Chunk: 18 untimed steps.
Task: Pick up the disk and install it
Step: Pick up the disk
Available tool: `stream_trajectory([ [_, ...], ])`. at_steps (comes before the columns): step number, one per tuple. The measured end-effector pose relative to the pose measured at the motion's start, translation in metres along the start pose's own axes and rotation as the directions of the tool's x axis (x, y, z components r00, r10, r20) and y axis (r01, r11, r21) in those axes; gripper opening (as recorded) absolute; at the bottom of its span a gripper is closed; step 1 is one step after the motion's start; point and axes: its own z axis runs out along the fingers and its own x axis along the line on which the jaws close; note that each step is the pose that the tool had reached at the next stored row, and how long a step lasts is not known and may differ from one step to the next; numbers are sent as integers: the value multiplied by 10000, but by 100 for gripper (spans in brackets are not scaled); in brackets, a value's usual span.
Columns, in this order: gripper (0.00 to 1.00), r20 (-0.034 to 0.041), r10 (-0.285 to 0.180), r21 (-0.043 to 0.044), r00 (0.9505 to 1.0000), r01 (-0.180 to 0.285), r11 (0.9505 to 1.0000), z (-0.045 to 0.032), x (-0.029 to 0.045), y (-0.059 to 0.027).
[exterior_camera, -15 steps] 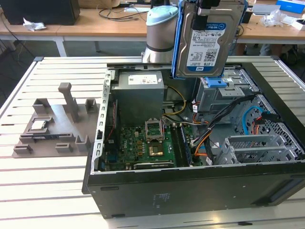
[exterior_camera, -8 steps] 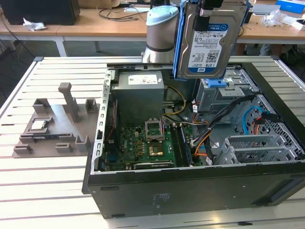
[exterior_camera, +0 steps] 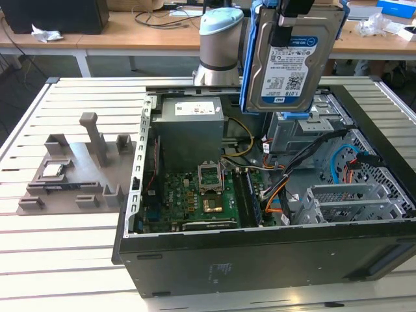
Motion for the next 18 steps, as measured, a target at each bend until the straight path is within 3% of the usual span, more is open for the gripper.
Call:
stream_trajectory([
  [4,36,-1,0,0,10000,0,10000,2,122,-10],
  [16,36,-1,0,0,10000,0,10000,7,299,-28],
  [18,36,-1,0,0,10000,0,10000,7,357,-35],
])
